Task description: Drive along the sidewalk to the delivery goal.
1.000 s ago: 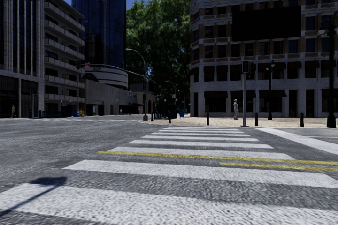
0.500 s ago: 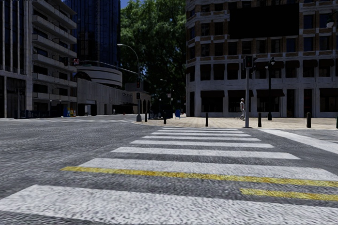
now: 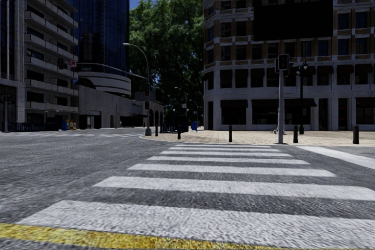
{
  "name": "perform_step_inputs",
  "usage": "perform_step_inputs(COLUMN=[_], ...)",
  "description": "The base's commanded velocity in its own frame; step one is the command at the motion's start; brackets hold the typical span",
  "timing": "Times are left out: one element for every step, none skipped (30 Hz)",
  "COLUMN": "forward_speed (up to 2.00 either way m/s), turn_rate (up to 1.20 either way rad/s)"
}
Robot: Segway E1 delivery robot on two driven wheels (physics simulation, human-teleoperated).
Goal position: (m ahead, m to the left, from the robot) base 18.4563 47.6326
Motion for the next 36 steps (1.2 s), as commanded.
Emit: perform_step_inputs(forward_speed=[2.00, 2.00, 2.00, 2.00, 2.00, 2.00, 2.00, 2.00, 2.00, 2.00, 2.00, 2.00, 2.00, 2.00, 2.00, 2.00, 2.00, 2.00, 2.00, 2.00, 2.00, 2.00, 2.00, 2.00, 2.00, 2.00, 2.00, 2.00, 2.00, 2.00, 2.00, 2.00, 2.00, 2.00, 2.00, 2.00], turn_rate=[-0.08, -0.08, -0.15, -0.25, -0.29, -0.29, -0.30, -0.30, -0.30, -0.30, -0.30, -0.28, -0.28, -0.28, -0.27, -0.27, -0.27, -0.27, -0.27, -0.27, -0.27, -0.31, -0.36, -0.36, -0.38, -0.38, -0.39, -0.39, -0.39, -0.19, -0.03, -0.03, 0.00, 0.00, 0.00, 0.00])
